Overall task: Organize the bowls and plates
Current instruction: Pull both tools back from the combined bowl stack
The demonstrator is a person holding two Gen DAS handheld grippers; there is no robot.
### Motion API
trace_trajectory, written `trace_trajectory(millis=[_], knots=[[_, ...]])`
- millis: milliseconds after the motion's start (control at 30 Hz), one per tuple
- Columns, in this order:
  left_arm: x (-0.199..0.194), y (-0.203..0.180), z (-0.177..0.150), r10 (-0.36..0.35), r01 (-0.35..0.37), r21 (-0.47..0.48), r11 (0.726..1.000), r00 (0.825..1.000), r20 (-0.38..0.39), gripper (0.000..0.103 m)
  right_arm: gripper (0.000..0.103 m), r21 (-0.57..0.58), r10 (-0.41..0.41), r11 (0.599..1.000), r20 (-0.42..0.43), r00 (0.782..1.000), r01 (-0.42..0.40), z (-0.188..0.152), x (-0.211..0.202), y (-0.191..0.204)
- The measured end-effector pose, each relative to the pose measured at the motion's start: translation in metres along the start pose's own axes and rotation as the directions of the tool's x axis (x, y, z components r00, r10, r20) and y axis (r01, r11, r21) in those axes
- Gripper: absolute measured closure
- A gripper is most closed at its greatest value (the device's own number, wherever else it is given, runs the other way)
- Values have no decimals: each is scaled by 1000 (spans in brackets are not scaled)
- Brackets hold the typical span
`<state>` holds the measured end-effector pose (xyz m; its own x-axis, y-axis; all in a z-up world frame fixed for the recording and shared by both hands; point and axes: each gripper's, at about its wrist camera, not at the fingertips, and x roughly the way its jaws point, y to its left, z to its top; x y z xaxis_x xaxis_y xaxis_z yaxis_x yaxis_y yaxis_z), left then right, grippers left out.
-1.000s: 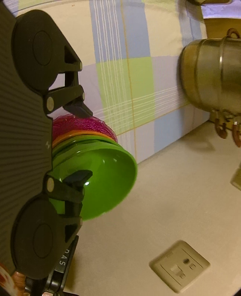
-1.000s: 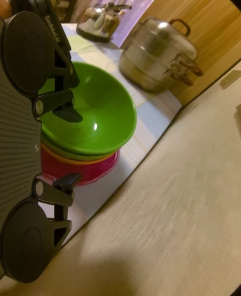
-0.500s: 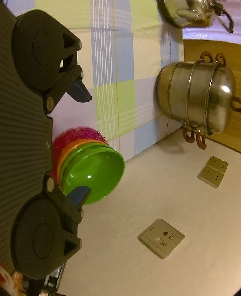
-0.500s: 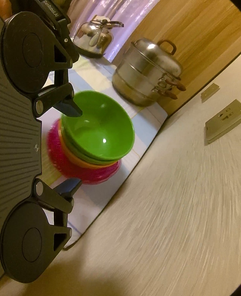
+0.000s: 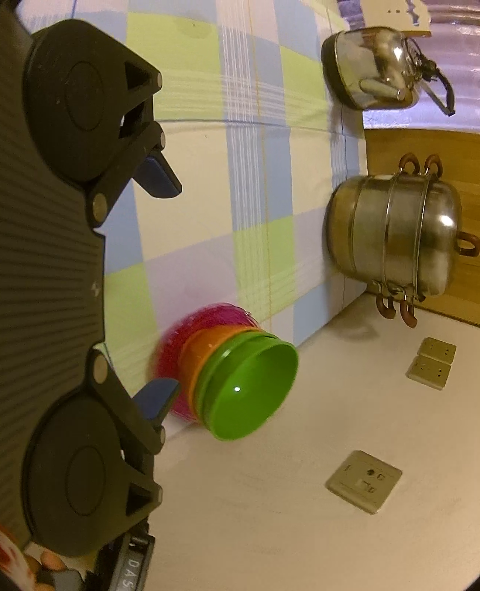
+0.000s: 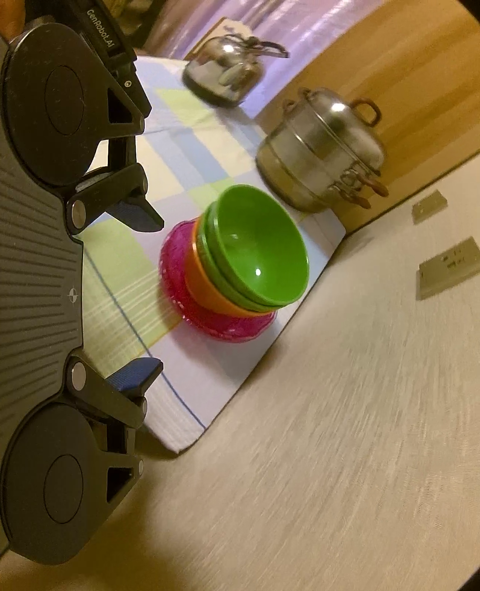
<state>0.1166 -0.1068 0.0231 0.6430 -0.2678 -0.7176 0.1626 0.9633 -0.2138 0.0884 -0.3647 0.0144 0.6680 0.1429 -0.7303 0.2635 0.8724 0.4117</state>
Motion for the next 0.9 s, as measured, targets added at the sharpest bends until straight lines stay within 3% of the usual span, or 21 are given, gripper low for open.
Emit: trace_trajectory(millis=[133,367,900], knots=[[-7,1,-18,2,-3,-19,1000,1000,-29,0,28,-47,-12,999,5,1000,13,-16,-7,4],[-24,-5,-36,29,-29,19,999,1000,-12,0,28,-100,-46,994,24,999,48,-39,-17,6],[-37,-6,-60,21,-20,21,1000,999,-25,1,28,-193,-89,976,84,992,104,-62,-28,8]])
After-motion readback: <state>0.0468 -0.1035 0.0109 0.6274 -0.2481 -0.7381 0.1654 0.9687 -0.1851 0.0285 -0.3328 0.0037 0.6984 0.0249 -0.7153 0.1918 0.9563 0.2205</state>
